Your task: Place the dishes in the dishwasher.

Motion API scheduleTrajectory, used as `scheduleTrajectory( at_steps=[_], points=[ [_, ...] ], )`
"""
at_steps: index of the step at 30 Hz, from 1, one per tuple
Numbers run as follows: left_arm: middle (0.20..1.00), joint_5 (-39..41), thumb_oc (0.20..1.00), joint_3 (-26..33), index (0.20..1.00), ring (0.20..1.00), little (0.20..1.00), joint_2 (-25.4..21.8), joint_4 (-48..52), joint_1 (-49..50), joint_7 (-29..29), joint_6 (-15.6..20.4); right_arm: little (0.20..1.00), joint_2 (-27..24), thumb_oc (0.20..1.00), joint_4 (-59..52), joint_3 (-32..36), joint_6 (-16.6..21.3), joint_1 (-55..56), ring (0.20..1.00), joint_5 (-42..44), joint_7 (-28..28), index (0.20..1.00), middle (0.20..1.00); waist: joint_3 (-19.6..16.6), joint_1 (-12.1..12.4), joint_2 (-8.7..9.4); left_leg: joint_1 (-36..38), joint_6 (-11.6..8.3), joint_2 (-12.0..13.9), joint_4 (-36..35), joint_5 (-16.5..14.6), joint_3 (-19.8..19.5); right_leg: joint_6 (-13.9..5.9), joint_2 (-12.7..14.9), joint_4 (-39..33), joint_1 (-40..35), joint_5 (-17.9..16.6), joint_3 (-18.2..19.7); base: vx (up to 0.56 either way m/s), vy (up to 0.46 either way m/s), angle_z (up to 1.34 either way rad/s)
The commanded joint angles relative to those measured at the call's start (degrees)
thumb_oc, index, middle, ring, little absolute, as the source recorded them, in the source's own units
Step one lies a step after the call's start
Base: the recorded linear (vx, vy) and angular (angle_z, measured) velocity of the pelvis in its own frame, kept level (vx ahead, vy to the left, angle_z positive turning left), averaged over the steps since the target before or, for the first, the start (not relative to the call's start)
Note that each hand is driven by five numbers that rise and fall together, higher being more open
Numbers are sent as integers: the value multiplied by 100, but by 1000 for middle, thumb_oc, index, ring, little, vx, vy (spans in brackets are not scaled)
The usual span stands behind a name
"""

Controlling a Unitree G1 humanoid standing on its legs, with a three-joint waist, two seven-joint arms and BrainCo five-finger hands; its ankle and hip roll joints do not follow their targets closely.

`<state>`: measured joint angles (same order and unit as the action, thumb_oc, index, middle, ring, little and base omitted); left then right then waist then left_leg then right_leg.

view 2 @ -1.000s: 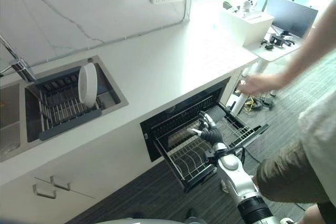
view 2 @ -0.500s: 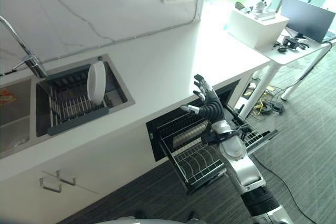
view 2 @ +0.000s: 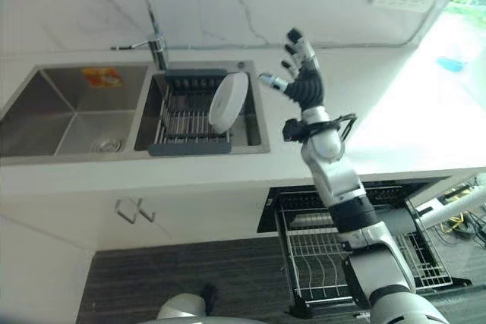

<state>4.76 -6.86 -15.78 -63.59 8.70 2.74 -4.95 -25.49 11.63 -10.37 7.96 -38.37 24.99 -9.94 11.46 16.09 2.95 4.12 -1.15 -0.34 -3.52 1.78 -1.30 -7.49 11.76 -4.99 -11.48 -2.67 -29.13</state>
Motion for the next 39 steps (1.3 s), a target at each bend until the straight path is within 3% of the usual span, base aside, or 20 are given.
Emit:
scheduleTrajectory(
  at_steps=[1,2,3,11,25,39],
  points=[
    [1000,-331,1000,-489,1000,1000,1000,-112,-342,-168,249,87,1000,-565,1000,188,16,105,-476,1000,137,-19,1000,1000,-164,128,-240,-75,-1,177,-138,-309,78,60,-164,705,-203,993,56,79,63,22],
    [1000,-329,1000,-510,1000,1000,1000,-119,-351,-162,267,99,1000,-618,1000,271,29,108,-536,1000,121,2,1000,1000,-147,152,-265,-124,43,160,-147,-190,99,73,-141,712,-161,879,-38,150,14,12],
    [1000,-155,1000,-520,1000,1000,1000,-136,-396,-98,318,125,1000,-769,1000,503,29,61,-731,1000,93,80,1000,1000,-140,216,-224,-70,3,161,-138,-303,45,43,-145,733,-225,998,13,62,38,14],
    [1000,-313,1000,-548,1000,1000,1000,-359,-253,-28,391,177,1000,-1072,1000,1593,-3,-268,-1499,1000,665,120,1000,1000,-102,452,-173,-113,4,111,-141,-253,-80,-19,-101,733,-294,963,-114,77,32,13],
    [1000,-333,1000,-655,1000,1000,1000,-471,45,-12,514,40,1000,-626,1000,2327,-13,-617,-1695,1000,1271,282,1000,1000,157,620,-320,-288,-1,54,-137,-111,-244,-64,-50,758,-197,906,-147,20,27,8],
    [1000,-207,1000,-805,1000,1000,1000,-446,358,-22,610,78,1000,-538,1000,2550,-72,-548,-1895,1000,1039,287,1000,1000,524,614,-607,-479,37,-26,-111,15,-392,-104,131,965,22,900,-65,11,9,0]
  ],
)
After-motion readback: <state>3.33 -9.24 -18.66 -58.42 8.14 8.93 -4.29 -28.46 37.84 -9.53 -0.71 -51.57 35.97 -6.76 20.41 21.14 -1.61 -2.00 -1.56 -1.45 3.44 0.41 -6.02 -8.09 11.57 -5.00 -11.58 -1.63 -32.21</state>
